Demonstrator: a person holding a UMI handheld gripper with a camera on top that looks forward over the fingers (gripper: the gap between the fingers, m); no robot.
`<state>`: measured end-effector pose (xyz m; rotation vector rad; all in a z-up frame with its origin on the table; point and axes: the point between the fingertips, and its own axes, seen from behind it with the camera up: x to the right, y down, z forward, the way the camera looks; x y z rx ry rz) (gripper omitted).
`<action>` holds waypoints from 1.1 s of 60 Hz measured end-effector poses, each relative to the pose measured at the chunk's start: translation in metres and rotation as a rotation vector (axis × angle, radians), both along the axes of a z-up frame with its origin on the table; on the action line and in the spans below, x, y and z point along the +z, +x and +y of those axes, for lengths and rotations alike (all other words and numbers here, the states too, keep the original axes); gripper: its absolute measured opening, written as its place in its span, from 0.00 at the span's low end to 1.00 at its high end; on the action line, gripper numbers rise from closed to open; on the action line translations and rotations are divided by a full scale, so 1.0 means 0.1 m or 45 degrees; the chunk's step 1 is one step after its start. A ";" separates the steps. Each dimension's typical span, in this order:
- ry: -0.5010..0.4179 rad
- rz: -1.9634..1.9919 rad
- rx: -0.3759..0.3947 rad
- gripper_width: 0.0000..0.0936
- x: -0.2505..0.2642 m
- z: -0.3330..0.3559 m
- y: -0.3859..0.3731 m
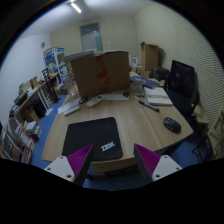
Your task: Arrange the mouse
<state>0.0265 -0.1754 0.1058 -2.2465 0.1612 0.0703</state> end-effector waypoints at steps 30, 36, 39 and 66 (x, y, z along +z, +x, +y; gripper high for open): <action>0.036 -0.137 -0.099 0.87 -0.67 0.32 2.32; 0.040 -0.223 -0.058 0.87 -0.87 0.49 2.82; 0.024 -0.240 -0.025 0.87 -1.00 0.57 2.98; 0.255 -0.154 -0.013 0.57 -1.09 1.47 3.06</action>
